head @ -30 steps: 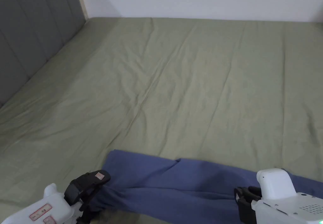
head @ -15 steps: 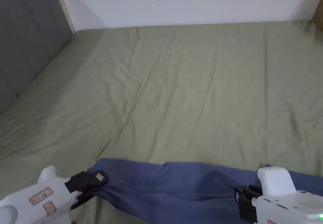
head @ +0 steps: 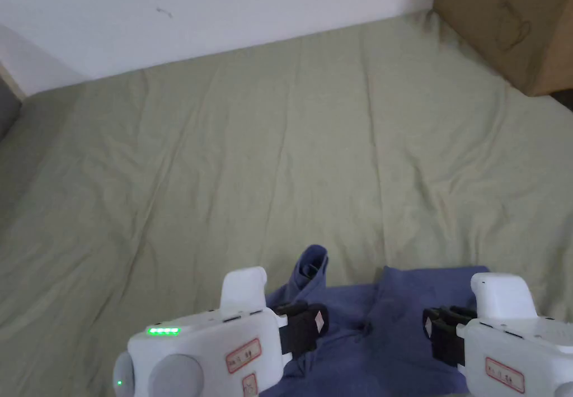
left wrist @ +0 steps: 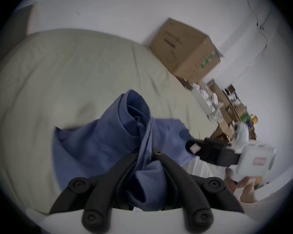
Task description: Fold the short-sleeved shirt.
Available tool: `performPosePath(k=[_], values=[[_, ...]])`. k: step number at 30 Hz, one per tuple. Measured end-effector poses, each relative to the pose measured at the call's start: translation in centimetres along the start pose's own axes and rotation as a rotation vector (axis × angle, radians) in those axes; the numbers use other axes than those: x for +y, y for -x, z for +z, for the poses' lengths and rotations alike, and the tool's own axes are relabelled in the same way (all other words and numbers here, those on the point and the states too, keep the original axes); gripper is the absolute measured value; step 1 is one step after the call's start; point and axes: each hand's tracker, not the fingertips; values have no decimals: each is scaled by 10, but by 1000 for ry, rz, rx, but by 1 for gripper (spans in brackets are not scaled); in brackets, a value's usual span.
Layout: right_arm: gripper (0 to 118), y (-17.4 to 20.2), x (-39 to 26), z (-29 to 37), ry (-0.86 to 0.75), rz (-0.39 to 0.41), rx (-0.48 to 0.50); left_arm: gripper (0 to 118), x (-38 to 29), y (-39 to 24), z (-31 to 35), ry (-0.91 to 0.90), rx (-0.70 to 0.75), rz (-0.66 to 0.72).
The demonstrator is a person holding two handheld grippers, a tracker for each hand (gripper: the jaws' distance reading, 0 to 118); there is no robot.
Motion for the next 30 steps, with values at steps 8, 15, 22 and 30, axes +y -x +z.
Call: performPosePath(k=[8,15,22,30], values=[[3,-37,1,5,-3,-94,-52,103,-7,10,-16,36,-39,114],[3,-42,2,2,-7,-132,-44,3,18,42,26,-99,-3,226],[3,-33,-2,-1,13,-96,-19,3,-13,37,-40,184,-91,196],[3,-34,-3,4,18,-106,-29,3,-37,3,-77,298,-84,141]])
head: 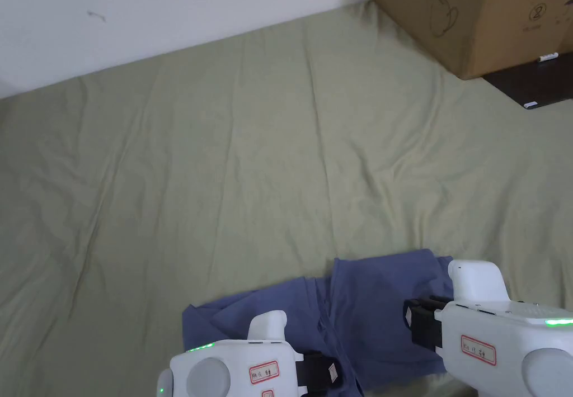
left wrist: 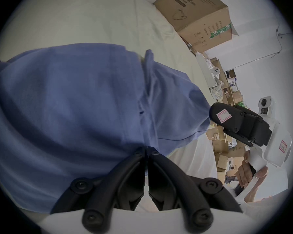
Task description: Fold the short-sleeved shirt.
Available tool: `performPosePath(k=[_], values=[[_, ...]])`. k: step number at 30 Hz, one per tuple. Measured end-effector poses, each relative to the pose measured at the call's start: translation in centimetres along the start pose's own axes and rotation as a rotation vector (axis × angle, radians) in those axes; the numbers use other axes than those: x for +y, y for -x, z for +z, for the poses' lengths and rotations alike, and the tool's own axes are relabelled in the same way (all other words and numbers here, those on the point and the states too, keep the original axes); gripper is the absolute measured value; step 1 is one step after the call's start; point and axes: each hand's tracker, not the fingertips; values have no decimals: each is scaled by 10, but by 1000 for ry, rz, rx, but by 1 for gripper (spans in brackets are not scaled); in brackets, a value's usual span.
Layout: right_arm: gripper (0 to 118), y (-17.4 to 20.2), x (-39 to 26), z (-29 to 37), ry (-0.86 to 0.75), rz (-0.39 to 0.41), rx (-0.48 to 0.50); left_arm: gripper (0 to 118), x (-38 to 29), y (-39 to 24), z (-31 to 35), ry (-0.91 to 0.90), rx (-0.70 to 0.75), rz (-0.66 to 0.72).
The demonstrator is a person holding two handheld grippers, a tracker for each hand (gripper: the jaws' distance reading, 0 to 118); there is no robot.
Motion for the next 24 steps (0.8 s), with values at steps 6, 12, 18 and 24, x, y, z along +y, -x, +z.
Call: performPosePath(k=[6,12,18,24], values=[[3,11,4,7,-11,36,-4,3,4,12,53,-129,-54,12],[3,30,5,2,8,84,3,19,-17,75,141,-358,-171,157],[3,56,0,-11,64,160,20,95,-49,145,163,-436,-146,291],[3,82,-2,-19,96,261,17,95,-56,183,118,-369,-178,467]])
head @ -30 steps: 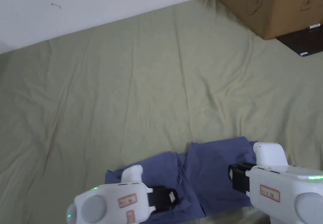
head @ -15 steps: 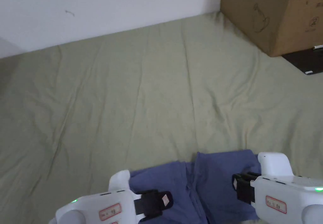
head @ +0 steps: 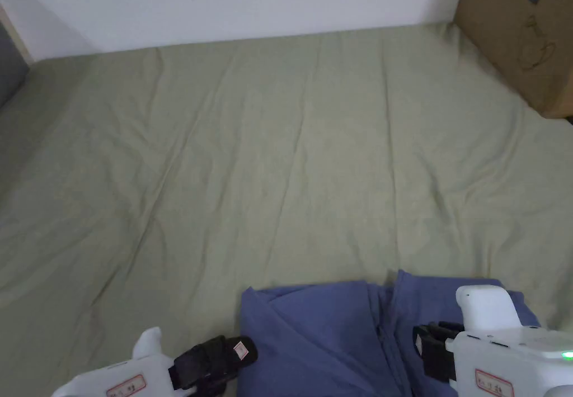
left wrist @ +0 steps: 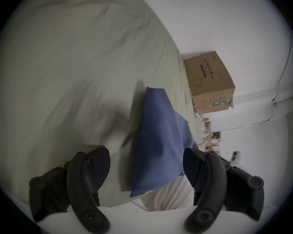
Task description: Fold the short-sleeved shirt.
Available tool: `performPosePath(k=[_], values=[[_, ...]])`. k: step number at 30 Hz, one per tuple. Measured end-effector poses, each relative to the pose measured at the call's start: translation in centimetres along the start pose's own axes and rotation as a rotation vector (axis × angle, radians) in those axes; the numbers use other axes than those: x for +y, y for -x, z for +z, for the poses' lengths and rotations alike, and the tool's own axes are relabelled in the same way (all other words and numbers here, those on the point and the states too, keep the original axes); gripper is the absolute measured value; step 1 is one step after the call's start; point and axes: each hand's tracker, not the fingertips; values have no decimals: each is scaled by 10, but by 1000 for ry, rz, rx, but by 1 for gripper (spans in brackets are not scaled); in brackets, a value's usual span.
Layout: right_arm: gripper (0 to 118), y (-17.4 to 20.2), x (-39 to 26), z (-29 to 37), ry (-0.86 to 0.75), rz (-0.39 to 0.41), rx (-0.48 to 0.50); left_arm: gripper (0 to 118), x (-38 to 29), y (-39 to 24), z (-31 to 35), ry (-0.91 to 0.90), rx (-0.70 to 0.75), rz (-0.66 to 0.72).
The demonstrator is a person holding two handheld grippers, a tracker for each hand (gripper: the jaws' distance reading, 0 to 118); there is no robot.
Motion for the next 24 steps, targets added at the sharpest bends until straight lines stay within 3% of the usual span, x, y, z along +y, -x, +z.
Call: performPosePath(k=[2,5,6,7,8,9,11,15,20,24], values=[[3,5,2,-2,10,18,-10,95,0,2,-8,-49,-124,13],[3,9,6,-6,19,15,-8,91,4,3,-26,5,-135,63],[3,8,7,-8,24,10,-2,68,6,3,-32,26,-133,63],[3,8,8,-8,30,5,3,37,4,1,-41,49,-75,66],[3,9,8,-9,34,0,7,15,2,1,-50,75,40,39],[3,9,8,-10,40,-1,9,15,2,3,-50,67,-1,10],[3,11,8,-10,47,12,-3,14,10,3,-39,62,-80,90],[3,12,10,-11,54,12,-19,14,20,0,-22,75,17,12],[3,17,12,-12,52,18,-11,14,32,1,14,4,-4,14],[3,20,13,-14,58,35,-8,14,43,19,61,-81,83,24]])
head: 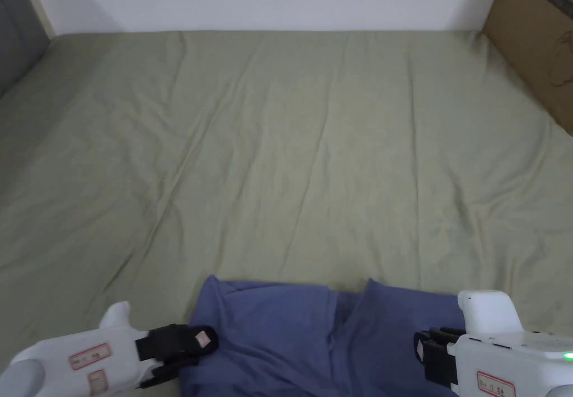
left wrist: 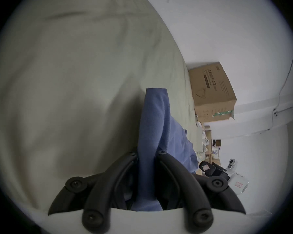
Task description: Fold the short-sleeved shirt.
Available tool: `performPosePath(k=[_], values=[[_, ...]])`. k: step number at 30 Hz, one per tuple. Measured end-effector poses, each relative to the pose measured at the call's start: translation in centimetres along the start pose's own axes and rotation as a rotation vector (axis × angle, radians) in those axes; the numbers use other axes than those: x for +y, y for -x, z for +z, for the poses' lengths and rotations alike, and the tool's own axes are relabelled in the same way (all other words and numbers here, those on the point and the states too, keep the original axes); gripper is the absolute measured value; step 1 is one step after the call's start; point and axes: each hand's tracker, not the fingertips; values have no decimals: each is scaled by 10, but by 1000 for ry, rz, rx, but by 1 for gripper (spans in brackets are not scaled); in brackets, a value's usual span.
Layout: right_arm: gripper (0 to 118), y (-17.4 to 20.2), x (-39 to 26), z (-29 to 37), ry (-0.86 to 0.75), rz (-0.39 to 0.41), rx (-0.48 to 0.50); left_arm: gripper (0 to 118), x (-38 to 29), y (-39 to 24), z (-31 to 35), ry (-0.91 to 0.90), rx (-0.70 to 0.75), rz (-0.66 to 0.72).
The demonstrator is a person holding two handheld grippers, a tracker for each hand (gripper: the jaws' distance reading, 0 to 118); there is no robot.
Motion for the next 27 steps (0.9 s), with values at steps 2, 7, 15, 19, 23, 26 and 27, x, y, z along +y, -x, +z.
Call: performPosePath(k=[2,7,15,19,23,26,27], values=[[3,0,0,0,-3,-5,7,14,6,13,21,-35,24,15],[3,-4,-4,-2,3,-16,17,14,11,22,64,-133,120,52],[3,-21,-11,1,-5,-72,12,14,-1,-49,68,-155,102,-73],[3,-35,-14,5,-19,-113,5,14,-13,-107,57,-124,58,-177],[3,-53,-18,11,-40,-179,7,14,-29,-163,25,-53,30,-309],[3,-65,-22,16,-55,-207,-9,14,-40,-192,-11,16,-43,-354],[3,-71,-23,18,-58,-216,-15,14,-46,-199,-27,46,-50,-357]])
